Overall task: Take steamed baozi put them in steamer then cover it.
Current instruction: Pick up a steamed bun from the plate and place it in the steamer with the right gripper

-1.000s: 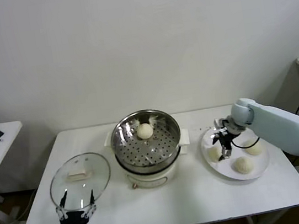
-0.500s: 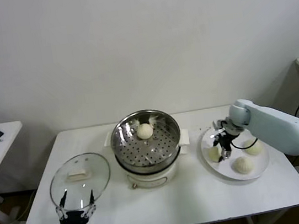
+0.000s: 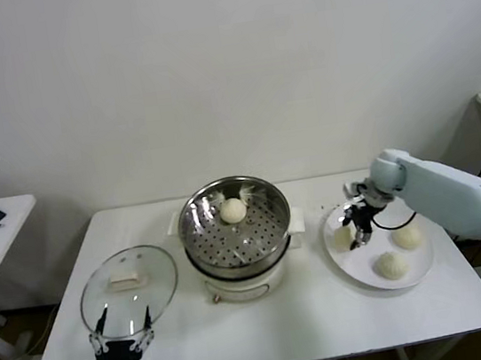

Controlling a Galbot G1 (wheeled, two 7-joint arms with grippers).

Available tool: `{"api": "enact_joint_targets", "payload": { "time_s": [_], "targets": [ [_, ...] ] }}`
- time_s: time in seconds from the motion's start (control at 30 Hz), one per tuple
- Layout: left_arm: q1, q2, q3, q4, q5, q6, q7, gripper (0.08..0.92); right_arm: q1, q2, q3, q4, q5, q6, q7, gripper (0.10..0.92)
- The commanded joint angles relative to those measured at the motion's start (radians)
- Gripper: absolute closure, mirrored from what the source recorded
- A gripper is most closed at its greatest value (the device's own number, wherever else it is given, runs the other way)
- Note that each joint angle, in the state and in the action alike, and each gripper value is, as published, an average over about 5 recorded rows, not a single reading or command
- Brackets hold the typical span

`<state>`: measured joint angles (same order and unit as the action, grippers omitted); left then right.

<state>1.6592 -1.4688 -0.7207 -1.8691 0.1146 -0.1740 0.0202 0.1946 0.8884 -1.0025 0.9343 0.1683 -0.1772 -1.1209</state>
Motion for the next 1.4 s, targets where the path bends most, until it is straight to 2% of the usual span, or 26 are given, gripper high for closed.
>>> {"api": "enact_joint_targets", "payload": {
  "time_s": [0.03, 0.23, 0.63, 0.97, 1.4],
  "targets": [
    [0.003, 0.001, 0.005, -0.008, 0.002, 0.001, 0.0, 0.177, 0.334, -0.016, -0.209, 0.05, 0.213, -0.004, -0.006, 0.347],
    [0.005, 0.0, 0.019, -0.019, 0.009, 0.001, 0.0, 0.177, 0.52, 0.041, -0.324, 0.12, 0.388, -0.055, 0.001, 0.347],
    [0.017, 0.004, 0.029, -0.037, 0.016, 0.001, 0.0, 0.177, 0.577, 0.297, -0.36, 0.178, 0.57, -0.146, 0.087, 0.346],
    [0.002, 0.023, 0.027, -0.026, 0.015, 0.004, -0.001, 0.177, 0.471, 0.498, -0.381, 0.128, 0.57, -0.176, 0.139, 0.343],
    [0.0, 0.04, 0.019, -0.019, 0.009, 0.005, -0.001, 0.177, 0.355, 0.588, -0.413, 0.057, 0.504, -0.169, 0.144, 0.339]
  ]
}}
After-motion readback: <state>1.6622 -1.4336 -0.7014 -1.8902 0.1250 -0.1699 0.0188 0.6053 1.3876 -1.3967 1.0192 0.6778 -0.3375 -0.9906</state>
